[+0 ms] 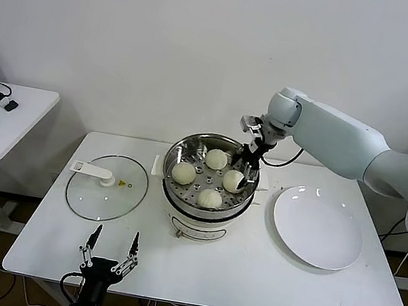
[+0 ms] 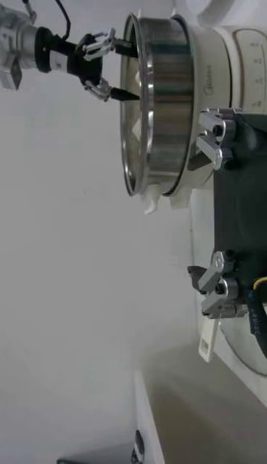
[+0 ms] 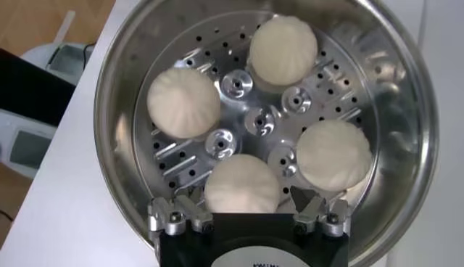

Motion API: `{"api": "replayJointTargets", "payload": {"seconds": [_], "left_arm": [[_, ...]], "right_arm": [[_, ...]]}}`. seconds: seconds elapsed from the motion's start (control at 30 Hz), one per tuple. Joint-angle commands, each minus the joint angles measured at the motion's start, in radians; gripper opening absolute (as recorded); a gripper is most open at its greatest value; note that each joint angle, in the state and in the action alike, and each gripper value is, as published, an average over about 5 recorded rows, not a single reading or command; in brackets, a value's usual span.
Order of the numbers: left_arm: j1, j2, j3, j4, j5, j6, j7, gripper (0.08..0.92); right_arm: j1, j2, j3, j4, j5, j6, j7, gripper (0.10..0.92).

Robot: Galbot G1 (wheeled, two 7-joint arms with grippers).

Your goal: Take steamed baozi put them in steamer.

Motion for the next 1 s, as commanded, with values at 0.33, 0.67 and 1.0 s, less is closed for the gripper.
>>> {"api": "replayJointTargets", "payload": {"seconds": [0.33, 0.67, 1.0], "left_arm": [[0.002, 0.000, -0.001, -0.009, 0.004, 0.002, 0.000, 0.823], [0.000, -0.001, 0.002, -0.018, 0.011, 0.005, -0.002, 0.823], [0.002, 0.000, -0.001, -0.022, 0.019, 0.009, -0.003, 0.823]], "right_arm": [[0.094, -0.098, 0.024, 0.064, 0.092, -0.011, -0.011, 0.823], [0.043, -0.287, 0.204, 0.150, 0.107, 0.026, 0.095, 0.823], [-0.326, -0.543, 0.642, 0.345, 0.056, 0.078, 0.296, 0.823]]}}
